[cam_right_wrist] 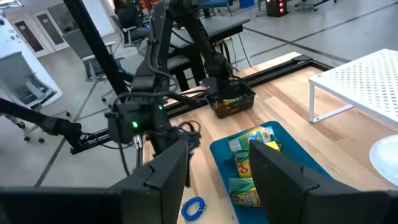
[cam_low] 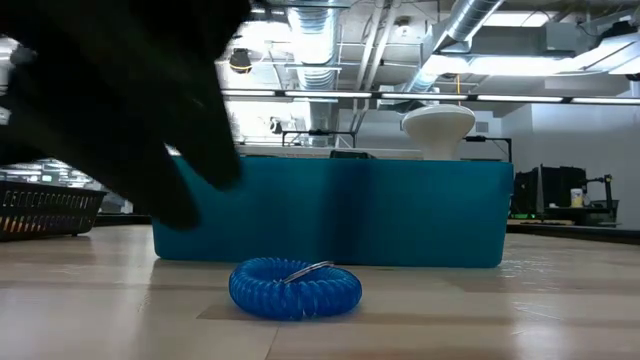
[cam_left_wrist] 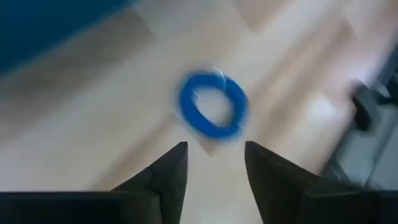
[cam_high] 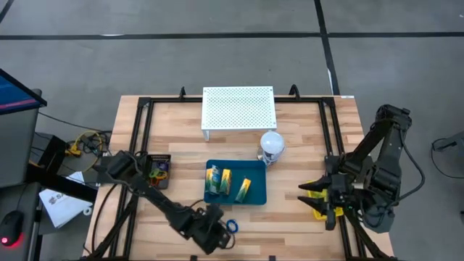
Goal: Pick & Place Office Desk Supplies
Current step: Put the blue spring keychain into the black bin
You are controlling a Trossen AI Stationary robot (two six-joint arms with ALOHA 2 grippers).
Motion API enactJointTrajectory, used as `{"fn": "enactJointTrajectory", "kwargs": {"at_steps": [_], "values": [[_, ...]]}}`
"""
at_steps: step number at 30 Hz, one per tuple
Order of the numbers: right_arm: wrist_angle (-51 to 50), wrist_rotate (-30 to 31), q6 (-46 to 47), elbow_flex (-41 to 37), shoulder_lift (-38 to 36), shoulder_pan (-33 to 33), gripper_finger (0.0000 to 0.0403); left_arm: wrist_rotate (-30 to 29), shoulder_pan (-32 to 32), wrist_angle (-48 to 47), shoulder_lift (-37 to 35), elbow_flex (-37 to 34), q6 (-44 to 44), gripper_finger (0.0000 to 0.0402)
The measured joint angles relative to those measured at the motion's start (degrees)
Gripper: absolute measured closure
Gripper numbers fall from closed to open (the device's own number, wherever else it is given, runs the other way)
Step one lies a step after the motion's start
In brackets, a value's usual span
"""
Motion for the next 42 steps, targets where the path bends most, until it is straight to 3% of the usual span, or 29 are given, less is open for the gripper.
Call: {"fn": "enactJointTrajectory", "kwargs": {"at_steps": [10, 19, 30, 33, 37, 42], "values": [[0.0, 0.1, -0.5, 0.0, -0.1, 2.5, 0.0235, 0.7, 4.1, -2.9, 5.2, 5.9, -2.0, 0.0277], [-0.3, 0.3, -0.5, 0.0, -0.1, 2.5, 0.0235, 2.2, 3.9, -13.4, 6.7, 9.5, -1.8, 0.0282], [-0.4, 0.8, -0.5, 0.0, 0.0, 2.5, 0.0235, 5.6, 4.6, -7.9, 10.6, 9.8, -1.4, 0.0286], [-0.2, 0.9, -0.5, 0.0, 0.0, 2.5, 0.0235, 8.6, 4.8, -5.5, 12.1, 10.1, -4.4, 0.0304], [0.0, 0.9, -0.2, 0.0, 0.0, 2.5, 0.0235, 11.4, 4.7, -6.6, 12.2, 10.1, -8.2, 0.0378], [0.0, 0.9, -0.1, 0.0, 0.0, 2.5, 0.0235, 13.5, 3.7, -13.2, 8.6, 9.7, -6.4, 0.0396]]}}
